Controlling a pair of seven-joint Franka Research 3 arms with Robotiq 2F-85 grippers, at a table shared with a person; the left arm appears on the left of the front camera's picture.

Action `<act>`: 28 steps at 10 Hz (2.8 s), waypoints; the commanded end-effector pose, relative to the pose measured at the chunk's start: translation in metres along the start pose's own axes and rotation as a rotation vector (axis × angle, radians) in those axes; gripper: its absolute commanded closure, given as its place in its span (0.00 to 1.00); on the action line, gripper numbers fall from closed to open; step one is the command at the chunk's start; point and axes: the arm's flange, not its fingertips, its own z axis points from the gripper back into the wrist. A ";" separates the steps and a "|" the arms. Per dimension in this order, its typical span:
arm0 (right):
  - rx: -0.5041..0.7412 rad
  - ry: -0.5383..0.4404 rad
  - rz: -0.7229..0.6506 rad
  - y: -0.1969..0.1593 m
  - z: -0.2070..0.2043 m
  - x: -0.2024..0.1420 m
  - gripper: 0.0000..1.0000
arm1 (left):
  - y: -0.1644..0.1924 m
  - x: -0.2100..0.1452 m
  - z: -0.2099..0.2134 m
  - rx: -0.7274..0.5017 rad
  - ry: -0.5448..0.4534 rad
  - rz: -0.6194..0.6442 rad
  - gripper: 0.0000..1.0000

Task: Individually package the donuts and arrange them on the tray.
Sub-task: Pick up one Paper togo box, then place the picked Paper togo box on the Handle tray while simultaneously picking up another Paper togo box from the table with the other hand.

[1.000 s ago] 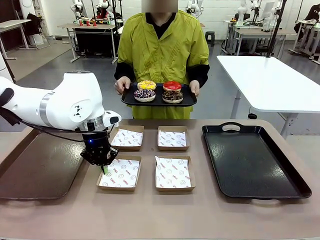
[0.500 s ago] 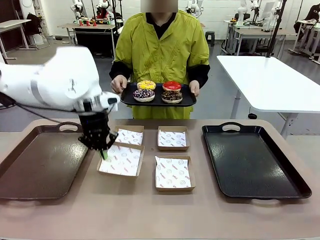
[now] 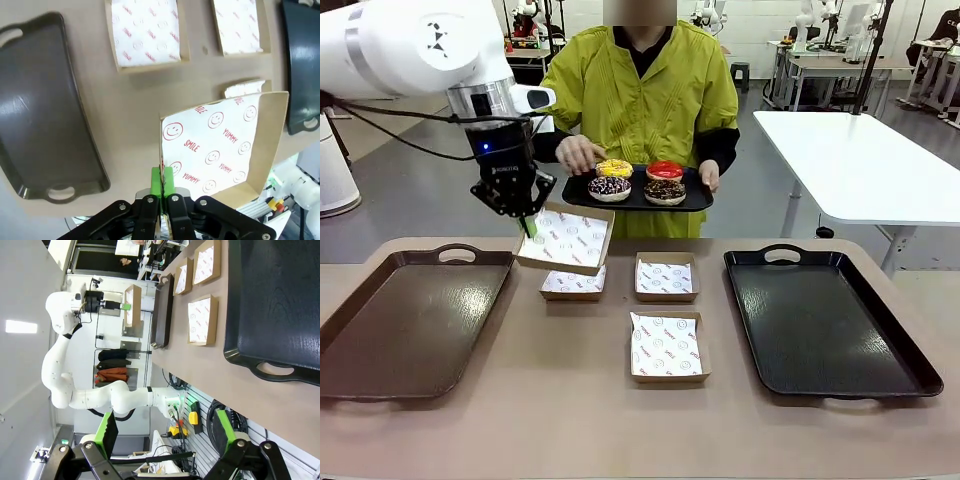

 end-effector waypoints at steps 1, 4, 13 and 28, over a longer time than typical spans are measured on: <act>0.010 0.000 0.009 0.000 0.001 0.000 0.00 | 0.007 0.037 -0.001 0.037 -0.006 -0.017 1.00; 0.010 0.000 0.009 0.000 0.001 0.000 0.00 | 0.015 0.066 -0.004 0.027 -0.018 -0.007 1.00; 0.010 0.000 0.009 0.000 0.001 0.000 0.00 | 0.016 0.060 -0.009 0.013 -0.010 0.015 1.00; -0.057 -0.019 0.021 0.017 -0.010 0.006 0.00 | 0.024 0.062 -0.010 0.011 0.014 0.000 0.99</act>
